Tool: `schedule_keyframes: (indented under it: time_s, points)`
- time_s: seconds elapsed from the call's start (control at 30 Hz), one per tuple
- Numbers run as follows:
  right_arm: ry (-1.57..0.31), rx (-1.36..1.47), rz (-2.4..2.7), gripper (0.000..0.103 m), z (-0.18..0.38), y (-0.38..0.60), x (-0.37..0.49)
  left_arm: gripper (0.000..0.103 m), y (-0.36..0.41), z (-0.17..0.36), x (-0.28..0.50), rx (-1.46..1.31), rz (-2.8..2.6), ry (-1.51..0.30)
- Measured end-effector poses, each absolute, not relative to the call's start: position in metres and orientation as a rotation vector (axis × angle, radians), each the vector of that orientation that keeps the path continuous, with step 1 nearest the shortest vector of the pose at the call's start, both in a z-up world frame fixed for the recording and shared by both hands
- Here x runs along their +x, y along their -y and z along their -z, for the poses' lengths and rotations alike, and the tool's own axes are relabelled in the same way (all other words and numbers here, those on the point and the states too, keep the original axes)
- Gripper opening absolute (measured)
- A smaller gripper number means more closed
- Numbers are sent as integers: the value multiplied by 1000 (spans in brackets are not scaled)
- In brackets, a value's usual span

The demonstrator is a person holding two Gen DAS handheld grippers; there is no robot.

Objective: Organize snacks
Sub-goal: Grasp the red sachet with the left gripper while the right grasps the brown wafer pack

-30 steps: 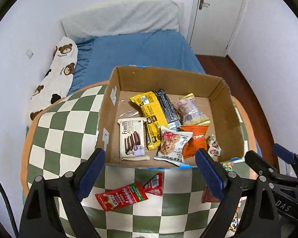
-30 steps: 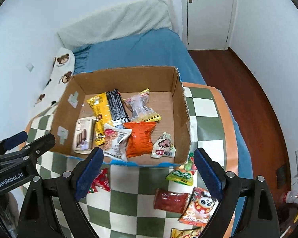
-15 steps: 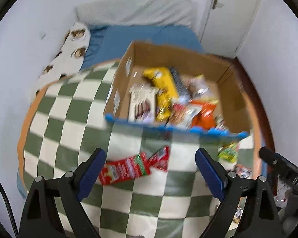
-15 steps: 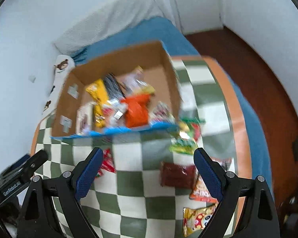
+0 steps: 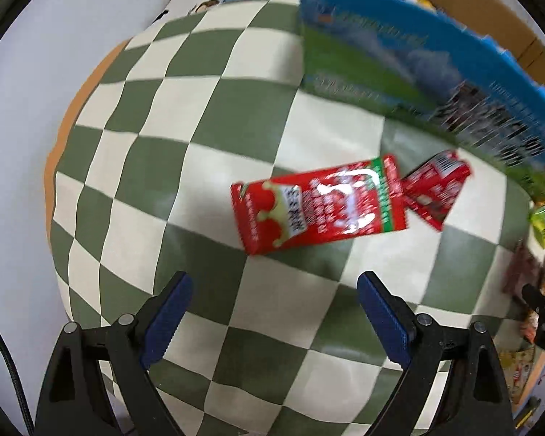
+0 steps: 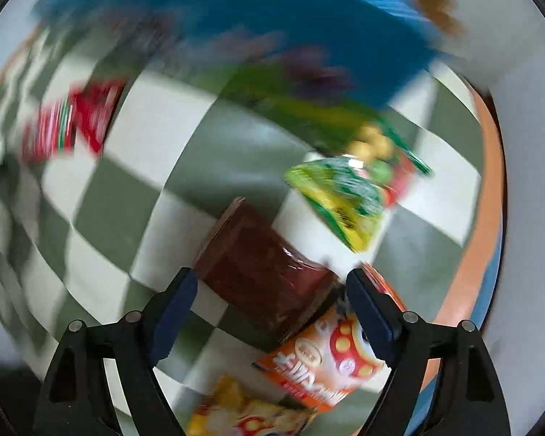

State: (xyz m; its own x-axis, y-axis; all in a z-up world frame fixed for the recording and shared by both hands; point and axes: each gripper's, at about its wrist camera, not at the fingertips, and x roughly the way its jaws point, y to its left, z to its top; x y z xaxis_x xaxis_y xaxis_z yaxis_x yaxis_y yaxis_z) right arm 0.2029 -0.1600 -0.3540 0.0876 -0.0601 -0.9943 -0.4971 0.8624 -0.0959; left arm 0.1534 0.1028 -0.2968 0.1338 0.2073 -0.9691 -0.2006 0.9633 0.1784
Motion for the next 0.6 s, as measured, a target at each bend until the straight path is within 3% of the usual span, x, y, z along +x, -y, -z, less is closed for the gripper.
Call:
schedule_keyframes:
  time_s: [0.2, 0.33, 0.6]
  points:
    - [-1534, -592, -355, 86, 386, 152, 208, 93, -83, 306, 161, 202, -227, -1386]
    - [-1603, -367, -294, 76, 388, 169, 222, 93, -57, 313, 172, 439, -122, -1334]
    - [-1656, 250, -119, 73, 382, 207, 226, 93, -32, 336, 191, 792, 60, -1290]
